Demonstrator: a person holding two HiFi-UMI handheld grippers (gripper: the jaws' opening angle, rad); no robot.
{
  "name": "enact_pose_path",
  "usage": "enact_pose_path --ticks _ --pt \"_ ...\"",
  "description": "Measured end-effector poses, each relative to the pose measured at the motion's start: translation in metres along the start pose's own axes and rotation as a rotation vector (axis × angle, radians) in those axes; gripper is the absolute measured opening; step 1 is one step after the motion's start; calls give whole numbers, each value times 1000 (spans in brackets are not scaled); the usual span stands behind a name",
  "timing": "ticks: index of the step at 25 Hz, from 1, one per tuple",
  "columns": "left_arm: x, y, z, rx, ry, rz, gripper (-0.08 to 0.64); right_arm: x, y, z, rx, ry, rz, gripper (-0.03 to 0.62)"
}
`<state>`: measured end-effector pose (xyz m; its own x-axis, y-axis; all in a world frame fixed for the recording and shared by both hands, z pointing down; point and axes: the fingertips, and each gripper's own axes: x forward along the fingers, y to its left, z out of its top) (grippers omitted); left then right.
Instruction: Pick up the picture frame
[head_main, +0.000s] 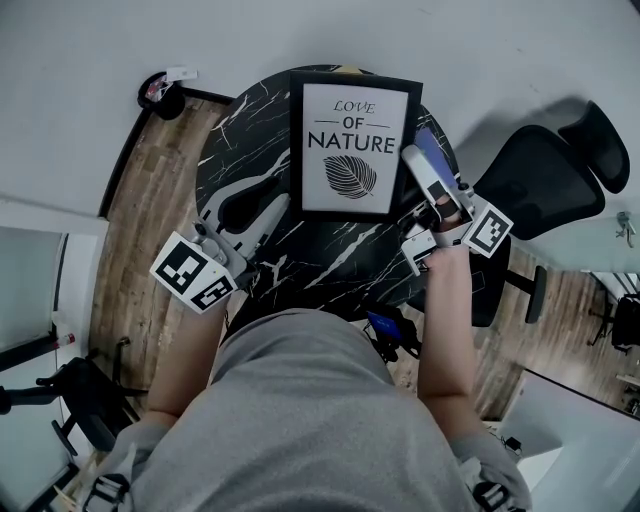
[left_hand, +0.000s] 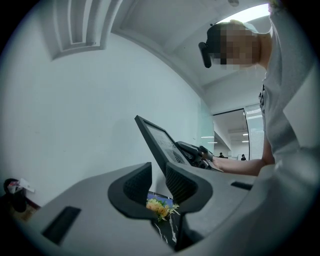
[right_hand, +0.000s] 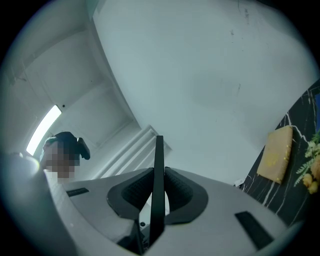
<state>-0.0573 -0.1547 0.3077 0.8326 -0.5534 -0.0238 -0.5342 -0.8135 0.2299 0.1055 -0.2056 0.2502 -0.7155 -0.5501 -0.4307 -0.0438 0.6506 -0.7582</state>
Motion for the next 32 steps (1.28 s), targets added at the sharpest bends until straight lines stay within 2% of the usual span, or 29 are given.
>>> enact_pose_path --ticks 10,18,24,32 --pt "-10 3 -10 21 21 29 75 -1 4 0 -17 -20 16 83" --pt "-14 7 -7 67 4 75 29 1 7 1 -19 -15 38 83" --pt "-15 9 -9 82 22 88 9 2 8 1 -18 -11 49 83" --pt "-18 13 -10 105 32 119 8 3 12 1 -30 -9 67 83"
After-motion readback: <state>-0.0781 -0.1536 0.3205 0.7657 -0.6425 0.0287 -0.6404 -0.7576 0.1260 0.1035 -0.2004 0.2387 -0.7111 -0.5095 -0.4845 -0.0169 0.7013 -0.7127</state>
